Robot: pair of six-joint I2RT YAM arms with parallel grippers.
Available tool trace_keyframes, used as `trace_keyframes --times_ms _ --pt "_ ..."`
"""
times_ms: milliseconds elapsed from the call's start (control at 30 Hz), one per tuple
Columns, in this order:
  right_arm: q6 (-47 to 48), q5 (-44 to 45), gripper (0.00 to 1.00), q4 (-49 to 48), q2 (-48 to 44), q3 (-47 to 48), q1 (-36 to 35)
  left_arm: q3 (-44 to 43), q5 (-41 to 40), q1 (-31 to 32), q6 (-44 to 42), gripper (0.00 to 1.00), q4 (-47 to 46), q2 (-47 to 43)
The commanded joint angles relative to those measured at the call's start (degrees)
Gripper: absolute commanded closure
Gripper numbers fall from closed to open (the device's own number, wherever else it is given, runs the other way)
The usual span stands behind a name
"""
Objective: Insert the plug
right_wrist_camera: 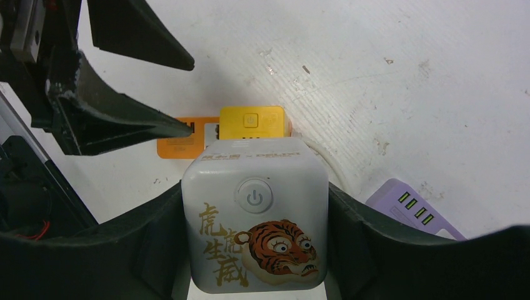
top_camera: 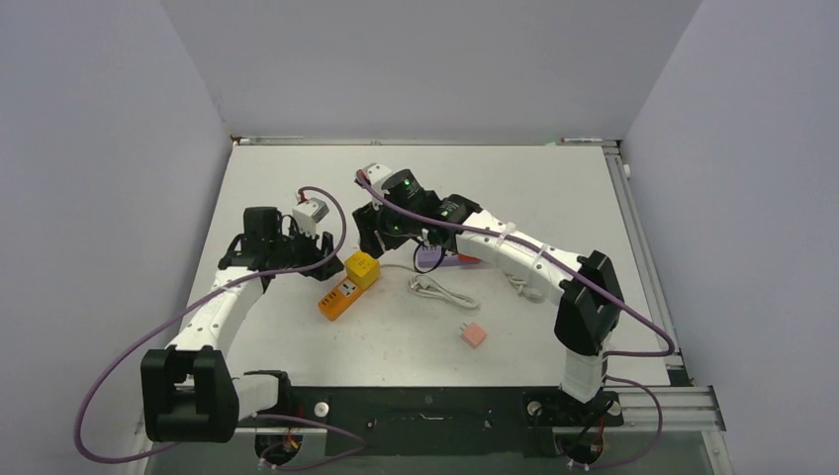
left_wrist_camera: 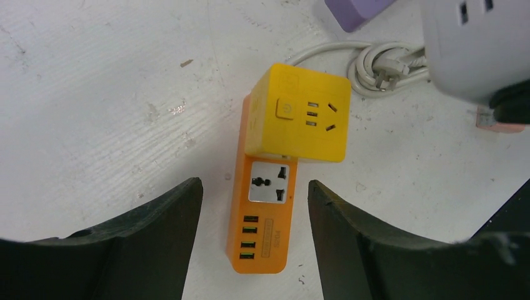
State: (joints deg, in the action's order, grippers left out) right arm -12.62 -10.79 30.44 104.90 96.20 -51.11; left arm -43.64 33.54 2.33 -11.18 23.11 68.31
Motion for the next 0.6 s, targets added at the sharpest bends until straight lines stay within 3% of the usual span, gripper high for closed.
trace_keyframes --times_ms 0,567 --pt "0.64 -0.38 0.95 -5.64 -0.84 -0.89 -1.06 -3.47 3.39 -1.26 3.13 0.43 -6.01 2.02" --pt "1.69 0.72 0.95 -4.98 4.26 0.65 -3.96 -5.04 8.47 -2.05 4.32 0.46 -9.26 8.22"
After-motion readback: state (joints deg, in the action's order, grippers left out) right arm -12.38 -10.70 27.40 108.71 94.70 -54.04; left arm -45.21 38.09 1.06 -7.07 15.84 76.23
